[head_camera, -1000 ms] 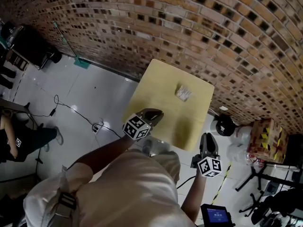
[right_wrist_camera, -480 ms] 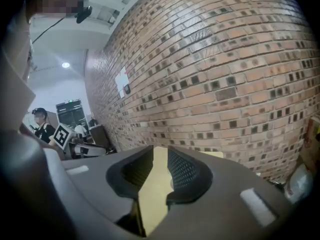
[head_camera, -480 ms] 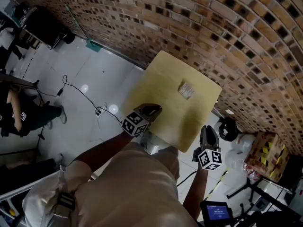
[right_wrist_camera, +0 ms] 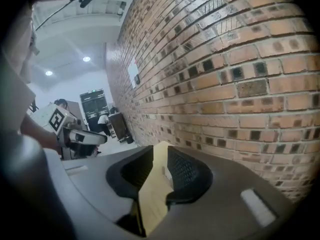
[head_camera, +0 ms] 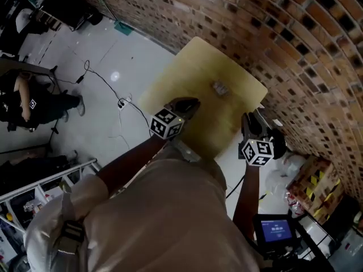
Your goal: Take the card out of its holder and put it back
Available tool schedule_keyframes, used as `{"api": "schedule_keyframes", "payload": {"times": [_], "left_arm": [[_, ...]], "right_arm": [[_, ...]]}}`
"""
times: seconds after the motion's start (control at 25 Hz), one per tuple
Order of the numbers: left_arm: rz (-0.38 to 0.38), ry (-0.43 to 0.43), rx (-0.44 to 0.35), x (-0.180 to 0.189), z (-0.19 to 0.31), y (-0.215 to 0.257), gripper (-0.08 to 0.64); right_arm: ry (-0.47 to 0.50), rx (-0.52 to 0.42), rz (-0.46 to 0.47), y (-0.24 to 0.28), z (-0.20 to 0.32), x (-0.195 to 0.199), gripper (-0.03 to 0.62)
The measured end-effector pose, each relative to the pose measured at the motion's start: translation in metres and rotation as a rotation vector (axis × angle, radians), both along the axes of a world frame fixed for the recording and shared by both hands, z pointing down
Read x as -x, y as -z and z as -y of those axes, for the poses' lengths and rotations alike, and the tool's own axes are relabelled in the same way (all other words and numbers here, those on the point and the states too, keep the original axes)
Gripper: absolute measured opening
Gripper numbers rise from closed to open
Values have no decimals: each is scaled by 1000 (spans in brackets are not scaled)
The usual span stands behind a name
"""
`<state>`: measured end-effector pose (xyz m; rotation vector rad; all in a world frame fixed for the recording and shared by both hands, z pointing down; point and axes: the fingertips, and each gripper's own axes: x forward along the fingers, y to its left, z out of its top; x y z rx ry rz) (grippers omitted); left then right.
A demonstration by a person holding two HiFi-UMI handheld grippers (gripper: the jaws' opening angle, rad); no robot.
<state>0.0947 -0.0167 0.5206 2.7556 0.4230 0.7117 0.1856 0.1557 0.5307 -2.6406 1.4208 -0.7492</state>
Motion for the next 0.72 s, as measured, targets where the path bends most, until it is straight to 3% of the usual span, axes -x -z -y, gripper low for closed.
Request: {"api": "schedule_keyframes", "payload": {"times": [0.32,0.72], "left_arm": [[-25,68,-31,-39,-26,4,63],[12,165,-62,-29,-19,-9,64]], "right_arm": [[146,57,39,-30,5,-39,84],[271,80,47,-49,31,-57,84]]}}
